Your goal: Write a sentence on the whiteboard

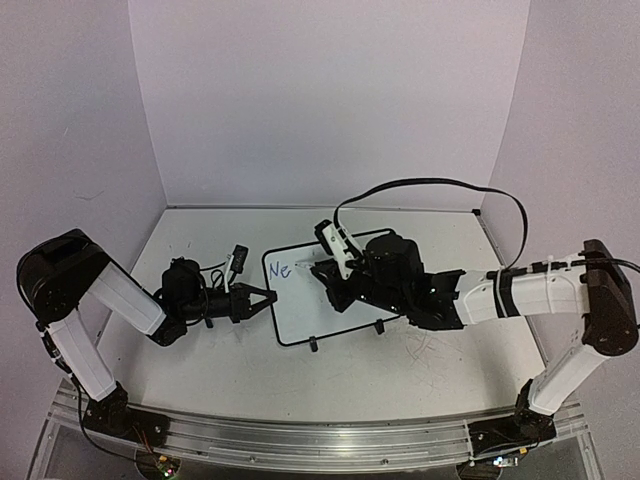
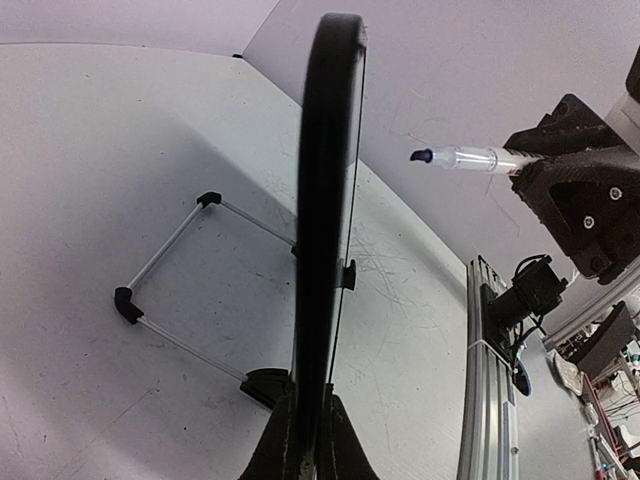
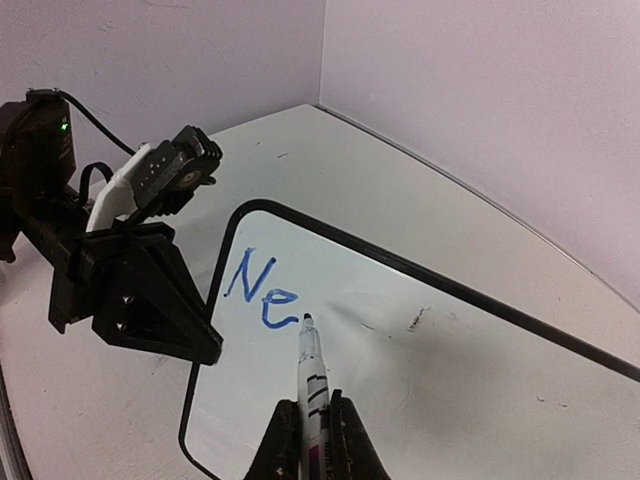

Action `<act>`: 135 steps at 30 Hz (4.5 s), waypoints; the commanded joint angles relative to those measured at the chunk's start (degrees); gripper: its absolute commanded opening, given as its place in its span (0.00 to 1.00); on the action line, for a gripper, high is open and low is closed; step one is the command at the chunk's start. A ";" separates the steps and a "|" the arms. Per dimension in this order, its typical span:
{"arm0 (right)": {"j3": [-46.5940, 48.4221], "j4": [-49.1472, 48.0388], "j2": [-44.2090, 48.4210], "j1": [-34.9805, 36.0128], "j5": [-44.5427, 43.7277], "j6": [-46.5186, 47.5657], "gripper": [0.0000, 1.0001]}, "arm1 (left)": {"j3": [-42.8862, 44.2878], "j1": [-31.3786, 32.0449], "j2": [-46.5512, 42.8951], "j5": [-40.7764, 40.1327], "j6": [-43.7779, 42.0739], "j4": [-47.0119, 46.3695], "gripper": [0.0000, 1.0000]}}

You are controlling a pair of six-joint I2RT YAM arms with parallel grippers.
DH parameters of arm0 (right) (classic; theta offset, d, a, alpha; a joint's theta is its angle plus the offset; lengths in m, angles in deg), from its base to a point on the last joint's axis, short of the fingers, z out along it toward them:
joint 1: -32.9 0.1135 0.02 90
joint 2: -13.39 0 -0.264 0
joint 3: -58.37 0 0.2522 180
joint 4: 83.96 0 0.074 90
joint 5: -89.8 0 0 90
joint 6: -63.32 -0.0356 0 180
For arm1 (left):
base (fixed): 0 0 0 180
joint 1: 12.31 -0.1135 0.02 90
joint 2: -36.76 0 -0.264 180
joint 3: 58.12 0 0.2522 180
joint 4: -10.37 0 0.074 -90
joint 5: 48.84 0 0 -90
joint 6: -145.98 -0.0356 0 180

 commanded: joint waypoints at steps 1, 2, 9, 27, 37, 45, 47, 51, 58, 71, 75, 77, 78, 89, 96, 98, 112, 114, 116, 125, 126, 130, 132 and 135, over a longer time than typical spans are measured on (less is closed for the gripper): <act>4.07 -2.06 -2.90 -0.15 1.42 1.10 0.00 | -0.57 -0.18 -1.07 -0.81 0.62 2.76 0.00; 4.26 -2.06 -3.24 -0.17 1.38 1.09 0.00 | -0.64 -0.18 -1.17 -0.85 0.58 2.77 0.00; 3.98 -2.27 -3.25 -0.17 -0.87 0.58 0.00 | -0.77 -0.21 -1.25 -0.81 0.58 2.83 0.00; 5.13 -2.50 -4.33 -0.24 -1.68 0.39 0.00 | -1.04 -0.16 -1.69 -0.91 0.48 3.00 0.00; 5.19 -2.01 -4.91 -0.23 -2.40 0.07 0.00 | -1.38 -0.18 -2.12 -1.11 0.39 3.09 0.00; 4.47 -0.73 -4.16 -0.16 -3.10 -0.26 0.00 | -1.33 -0.16 -2.13 -1.12 0.37 3.16 0.00; 4.12 -0.43 -4.03 -0.16 -3.06 -0.40 0.00 | -1.28 -0.20 -2.11 -1.11 0.31 3.29 0.00; 3.29 -0.12 -3.79 -0.19 -2.84 -0.72 0.00 | -1.20 -0.19 -2.13 -1.12 0.39 3.31 0.00; 2.52 0.22 -3.59 -0.19 -2.48 -1.21 0.00 | -1.13 -0.20 -2.13 -1.12 0.40 3.46 0.00; 1.16 0.92 -2.72 -0.18 -1.66 -2.17 0.00 | -0.94 -0.20 -2.21 -1.20 0.38 3.86 0.00; 1.11 1.02 -2.63 -0.16 -1.66 -2.24 0.00 | -0.86 -0.17 -2.19 -1.12 0.40 3.91 0.00; 1.19 1.02 -2.64 -0.17 -1.57 -2.21 0.00 | -0.84 -0.20 -2.22 -1.12 0.40 3.96 0.00; 1.20 1.02 -2.67 -0.17 -1.41 -2.25 0.00 | -0.89 -0.20 -2.26 -1.12 0.40 3.97 0.00; 0.26 1.37 -2.45 -0.16 -1.13 -2.35 0.00 | -1.10 -0.20 -2.43 -1.29 0.25 4.26 0.00; 1.29 1.00 -2.82 -0.19 -2.41 -2.35 0.00 | -1.10 -0.18 -2.44 -1.23 0.31 4.31 0.00; 1.67 0.52 -2.83 -0.16 -3.20 -2.35 0.00 | -1.13 -0.17 -2.47 -1.21 0.31 4.34 0.00; 3.18 -1.38 -2.71 -0.49 -6.51 -2.17 0.00 | -1.37 -0.16 -2.65 -1.29 0.13 4.32 0.00; 3.33 -1.47 -2.80 -0.55 -6.58 -2.17 0.00 | -1.47 -0.12 -2.69 -1.29 0.13 4.32 0.00; 3.44 -1.58 -2.80 -0.68 -6.73 -2.13 0.00 | -1.50 -0.08 -2.77 -1.32 0.11 4.33 0.00; 4.10 -1.88 -3.07 -1.08 -6.87 -1.88 0.00 | -1.60 -0.11 -2.98 -1.46 0.13 4.35 0.00; 4.05 -1.88 -3.13 -1.05 -6.76 -1.90 0.00 | -1.62 -0.11 -2.99 -1.47 0.13 4.36 0.00; 3.57 -1.68 -2.94 -1.06 -6.51 -2.11 0.00 | -1.64 -0.10 -2.91 -1.47 0.03 4.38 0.00; 3.22 -1.62 -2.62 -1.07 -6.80 -2.14 0.00 | -1.60 -0.11 -2.80 -1.47 0.04 4.33 0.00; 3.29 -1.62 -2.38 -1.06 -7.24 -1.95 0.00 | -1.61 -0.07 -2.66 -1.45 0.03 4.32 0.00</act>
